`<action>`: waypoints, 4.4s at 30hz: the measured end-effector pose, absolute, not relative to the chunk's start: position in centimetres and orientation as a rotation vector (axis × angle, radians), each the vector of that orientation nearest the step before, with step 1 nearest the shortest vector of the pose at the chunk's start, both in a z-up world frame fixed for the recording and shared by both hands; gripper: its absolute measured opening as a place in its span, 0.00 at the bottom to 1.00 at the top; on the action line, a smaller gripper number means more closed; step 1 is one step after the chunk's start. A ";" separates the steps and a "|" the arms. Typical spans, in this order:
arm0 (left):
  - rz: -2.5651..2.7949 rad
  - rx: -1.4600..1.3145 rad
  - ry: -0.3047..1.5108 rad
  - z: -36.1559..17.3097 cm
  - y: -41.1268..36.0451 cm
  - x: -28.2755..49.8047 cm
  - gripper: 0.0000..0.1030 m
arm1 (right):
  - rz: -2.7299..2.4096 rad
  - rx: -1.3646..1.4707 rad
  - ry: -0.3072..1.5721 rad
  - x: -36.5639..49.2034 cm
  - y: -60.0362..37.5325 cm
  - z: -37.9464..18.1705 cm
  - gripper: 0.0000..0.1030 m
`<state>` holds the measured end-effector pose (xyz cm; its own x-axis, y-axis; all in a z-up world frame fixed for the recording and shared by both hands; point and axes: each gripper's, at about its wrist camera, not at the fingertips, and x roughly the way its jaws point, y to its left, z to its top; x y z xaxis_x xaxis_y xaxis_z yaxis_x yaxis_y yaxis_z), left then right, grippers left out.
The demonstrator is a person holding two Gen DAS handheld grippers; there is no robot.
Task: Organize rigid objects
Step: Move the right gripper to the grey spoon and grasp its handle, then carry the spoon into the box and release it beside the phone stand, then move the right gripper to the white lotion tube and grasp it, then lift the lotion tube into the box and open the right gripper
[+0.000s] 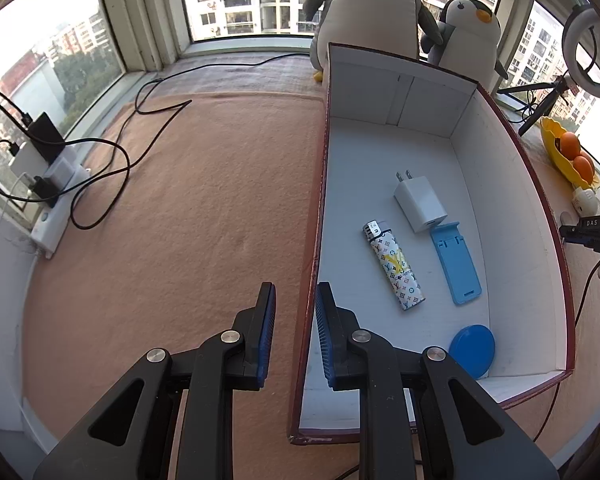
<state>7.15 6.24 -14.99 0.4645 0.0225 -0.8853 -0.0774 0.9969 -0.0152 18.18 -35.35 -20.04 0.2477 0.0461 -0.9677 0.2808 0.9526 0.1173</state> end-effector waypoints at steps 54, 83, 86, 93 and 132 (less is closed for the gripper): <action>0.003 -0.065 1.062 -15.4 6.5 7.2 0.04 | 0.360 0.183 0.986 11.4 -14.0 -2.7 0.03; 0.017 -0.058 1.070 -15.3 6.3 7.3 0.04 | 0.402 0.147 1.083 14.1 -10.1 -8.4 0.42; 0.018 -0.054 1.078 -15.4 6.2 7.4 0.04 | 0.388 0.166 1.064 13.7 -11.5 -8.2 0.49; 0.027 -0.048 1.086 -15.3 6.1 7.5 0.04 | 0.300 0.215 1.041 13.0 -16.4 -8.4 0.51; 0.070 -0.062 1.097 -15.2 6.2 7.1 0.08 | 0.029 0.306 1.373 16.3 -28.7 -20.5 0.18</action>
